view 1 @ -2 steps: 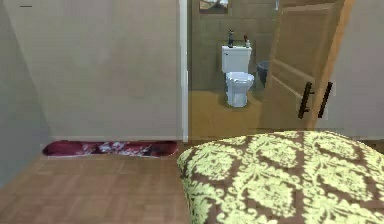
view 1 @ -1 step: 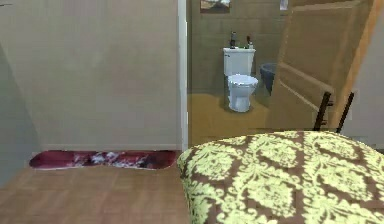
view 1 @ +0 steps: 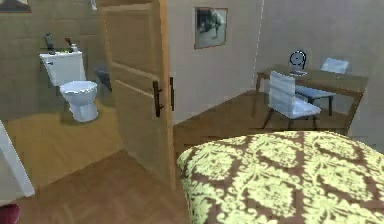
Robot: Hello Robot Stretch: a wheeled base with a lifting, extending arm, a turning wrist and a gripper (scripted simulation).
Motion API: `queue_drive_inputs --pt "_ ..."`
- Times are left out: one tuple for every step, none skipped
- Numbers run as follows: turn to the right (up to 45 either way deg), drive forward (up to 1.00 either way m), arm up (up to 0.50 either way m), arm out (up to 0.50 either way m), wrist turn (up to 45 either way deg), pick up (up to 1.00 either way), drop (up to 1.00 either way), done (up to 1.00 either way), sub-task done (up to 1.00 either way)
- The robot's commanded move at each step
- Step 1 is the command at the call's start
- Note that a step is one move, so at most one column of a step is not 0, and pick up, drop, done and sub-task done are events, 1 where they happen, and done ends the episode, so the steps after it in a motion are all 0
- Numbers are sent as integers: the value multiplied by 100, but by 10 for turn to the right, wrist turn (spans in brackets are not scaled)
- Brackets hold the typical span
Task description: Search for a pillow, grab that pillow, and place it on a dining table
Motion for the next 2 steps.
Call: queue_drive_inputs --pt "210 0 0 0 0 0 0 0 0" --pt "0 100 0 0 0 0 0 0 0"
